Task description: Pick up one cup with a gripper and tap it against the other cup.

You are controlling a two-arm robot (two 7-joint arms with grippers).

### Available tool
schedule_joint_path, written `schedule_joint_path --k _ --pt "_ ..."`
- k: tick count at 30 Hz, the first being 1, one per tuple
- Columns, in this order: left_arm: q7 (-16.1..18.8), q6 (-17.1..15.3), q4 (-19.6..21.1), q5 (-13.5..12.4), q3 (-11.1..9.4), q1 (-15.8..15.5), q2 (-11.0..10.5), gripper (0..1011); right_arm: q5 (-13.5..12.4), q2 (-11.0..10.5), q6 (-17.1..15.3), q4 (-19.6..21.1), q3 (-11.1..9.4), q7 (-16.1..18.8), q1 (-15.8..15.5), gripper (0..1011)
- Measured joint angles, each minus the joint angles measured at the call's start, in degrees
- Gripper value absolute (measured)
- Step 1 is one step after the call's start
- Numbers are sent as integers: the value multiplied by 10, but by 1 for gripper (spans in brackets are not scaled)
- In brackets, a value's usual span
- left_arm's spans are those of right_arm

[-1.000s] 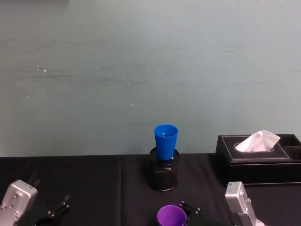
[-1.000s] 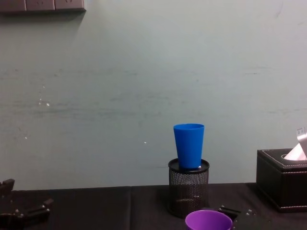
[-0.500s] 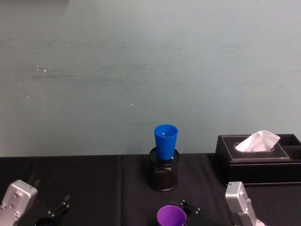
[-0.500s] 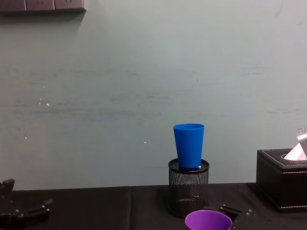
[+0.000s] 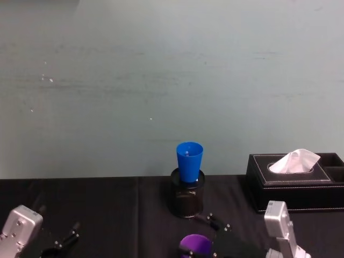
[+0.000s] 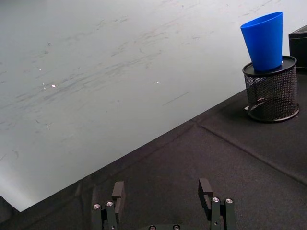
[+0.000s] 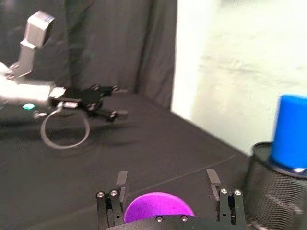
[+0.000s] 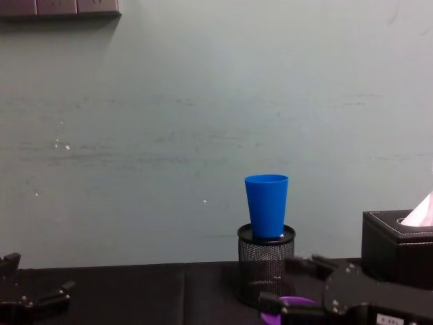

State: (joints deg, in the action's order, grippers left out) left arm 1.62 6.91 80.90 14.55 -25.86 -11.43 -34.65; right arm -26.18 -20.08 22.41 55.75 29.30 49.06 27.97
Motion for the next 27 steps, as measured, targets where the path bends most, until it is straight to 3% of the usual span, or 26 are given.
schedule_joint_path --k 3,5,10,12,15,16,21,27 --pt "0 0 0 0 0 0 0 1000 2 1 7 8 -9 -22 -6 1003" --pt "0 0 0 0 0 0 0 1000 12 2 14 21 -20 -55 -15 1003" --pt "0 0 0 0 0 0 0 1000 51 7 18 52 -54 -169 -45 1003" --pt "0 0 0 0 0 0 0 1000 62 9 18 58 -61 -198 -51 1003" --pt "0 0 0 0 0 0 0 1000 98 16 12 73 -79 -277 -69 1003" --pt "0 0 0 0 0 0 0 1000 98 16 12 73 -79 -277 -69 1003" --pt "0 0 0 0 0 0 0 1000 131 34 -44 90 -106 -377 -89 1002" --pt "0 0 0 0 0 0 0 1000 139 51 -88 96 -123 -420 -97 1003"
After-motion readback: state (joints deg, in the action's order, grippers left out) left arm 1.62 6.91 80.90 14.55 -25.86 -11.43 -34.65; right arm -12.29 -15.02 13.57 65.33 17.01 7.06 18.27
